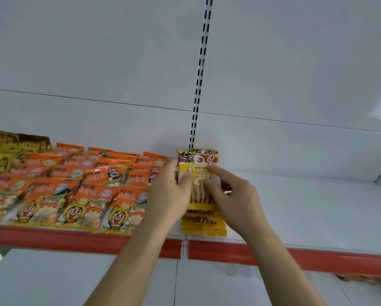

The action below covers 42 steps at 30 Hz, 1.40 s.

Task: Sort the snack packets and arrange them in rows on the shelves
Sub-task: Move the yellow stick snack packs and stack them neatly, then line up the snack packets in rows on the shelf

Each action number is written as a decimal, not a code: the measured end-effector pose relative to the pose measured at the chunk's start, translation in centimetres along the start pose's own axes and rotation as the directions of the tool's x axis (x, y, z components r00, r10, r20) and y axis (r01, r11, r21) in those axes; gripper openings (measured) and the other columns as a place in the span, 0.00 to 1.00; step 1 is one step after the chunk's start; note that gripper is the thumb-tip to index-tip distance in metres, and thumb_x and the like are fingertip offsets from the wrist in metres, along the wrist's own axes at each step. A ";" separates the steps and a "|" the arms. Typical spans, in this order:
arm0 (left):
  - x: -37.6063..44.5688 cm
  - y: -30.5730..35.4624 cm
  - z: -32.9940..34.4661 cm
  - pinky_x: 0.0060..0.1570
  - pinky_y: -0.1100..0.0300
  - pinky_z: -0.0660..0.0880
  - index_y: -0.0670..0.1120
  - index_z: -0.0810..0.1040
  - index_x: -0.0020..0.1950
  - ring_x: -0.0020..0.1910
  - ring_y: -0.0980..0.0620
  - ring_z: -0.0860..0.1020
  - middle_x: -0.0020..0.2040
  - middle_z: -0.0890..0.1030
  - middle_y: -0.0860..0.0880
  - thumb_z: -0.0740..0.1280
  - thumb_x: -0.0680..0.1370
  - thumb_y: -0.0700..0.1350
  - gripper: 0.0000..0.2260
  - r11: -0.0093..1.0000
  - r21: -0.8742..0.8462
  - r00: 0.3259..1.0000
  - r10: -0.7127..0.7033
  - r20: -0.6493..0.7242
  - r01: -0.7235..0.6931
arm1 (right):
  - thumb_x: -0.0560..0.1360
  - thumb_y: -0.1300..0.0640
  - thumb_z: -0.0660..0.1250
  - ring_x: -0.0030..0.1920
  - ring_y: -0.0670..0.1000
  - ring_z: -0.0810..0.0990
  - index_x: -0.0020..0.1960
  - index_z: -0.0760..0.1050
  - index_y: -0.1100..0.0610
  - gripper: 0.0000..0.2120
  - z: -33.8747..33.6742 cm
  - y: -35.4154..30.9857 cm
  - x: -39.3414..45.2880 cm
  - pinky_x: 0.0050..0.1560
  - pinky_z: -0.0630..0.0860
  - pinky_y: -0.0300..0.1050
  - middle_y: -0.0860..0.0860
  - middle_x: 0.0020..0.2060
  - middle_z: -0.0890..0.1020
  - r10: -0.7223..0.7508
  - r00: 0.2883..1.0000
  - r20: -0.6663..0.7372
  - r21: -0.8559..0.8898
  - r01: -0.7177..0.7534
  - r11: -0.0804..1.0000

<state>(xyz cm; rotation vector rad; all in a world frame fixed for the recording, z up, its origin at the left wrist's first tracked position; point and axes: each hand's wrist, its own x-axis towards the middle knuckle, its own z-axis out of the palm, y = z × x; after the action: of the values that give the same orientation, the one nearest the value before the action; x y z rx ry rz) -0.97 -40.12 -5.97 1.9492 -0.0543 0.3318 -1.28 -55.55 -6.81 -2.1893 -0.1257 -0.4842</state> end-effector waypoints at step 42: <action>-3.2 2.8 9.7 0.75 0.43 0.64 0.38 0.68 0.78 0.77 0.36 0.67 0.77 0.71 0.38 0.56 0.82 0.59 0.32 0.710 0.586 0.914 0.378 0.149 -0.390 | 0.82 0.35 0.44 0.81 0.55 0.41 0.82 0.49 0.51 0.33 -9.6 5.3 -4.6 0.79 0.46 0.53 0.55 0.82 0.48 0.163 0.986 -0.041 -0.669 -0.148 0.729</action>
<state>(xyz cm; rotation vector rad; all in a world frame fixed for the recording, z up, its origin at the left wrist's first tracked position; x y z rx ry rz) -2.63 -50.46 -7.75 2.5860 -0.4223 0.6743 -7.02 -65.93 -7.27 -2.8871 0.2714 -0.4536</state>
